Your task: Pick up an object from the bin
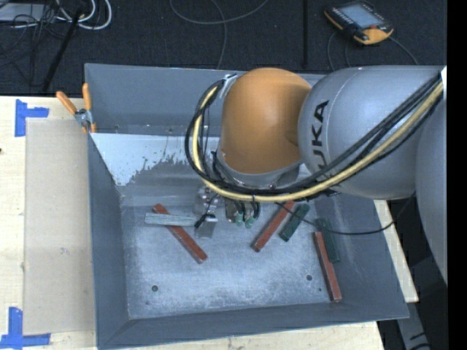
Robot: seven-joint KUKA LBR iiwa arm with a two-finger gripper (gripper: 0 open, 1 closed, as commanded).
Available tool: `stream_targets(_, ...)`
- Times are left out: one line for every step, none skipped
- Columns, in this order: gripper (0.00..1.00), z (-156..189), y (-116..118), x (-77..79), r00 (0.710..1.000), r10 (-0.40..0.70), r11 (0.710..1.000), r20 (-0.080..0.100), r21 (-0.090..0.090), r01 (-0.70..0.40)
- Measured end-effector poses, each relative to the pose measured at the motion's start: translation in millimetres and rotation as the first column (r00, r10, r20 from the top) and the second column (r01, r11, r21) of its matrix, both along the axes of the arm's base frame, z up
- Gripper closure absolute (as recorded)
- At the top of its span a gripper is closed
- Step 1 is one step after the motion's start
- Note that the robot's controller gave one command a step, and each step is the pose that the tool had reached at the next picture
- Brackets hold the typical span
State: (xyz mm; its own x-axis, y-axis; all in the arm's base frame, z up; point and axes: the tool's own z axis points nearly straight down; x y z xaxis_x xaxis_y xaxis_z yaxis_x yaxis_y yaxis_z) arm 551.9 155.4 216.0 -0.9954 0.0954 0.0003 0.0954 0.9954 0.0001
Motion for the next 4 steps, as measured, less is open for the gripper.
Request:
stream_targets(1.00,-49.4,21.1,10.3,1.000,-0.016,1.000,0.005,0.002,0.016)
stream_targets(1.00,-72.2,11.3,-3.0,0.999,-0.045,0.999,-0.010,-0.002,0.045)
stream_targets(1.00,-18.2,41.8,26.6,1.000,-0.022,1.000,-0.001,-0.002,0.022)
stream_targets(1.00,-0.6,32.1,-14.3,1.000,-0.016,1.000,-0.002,-0.001,0.016)
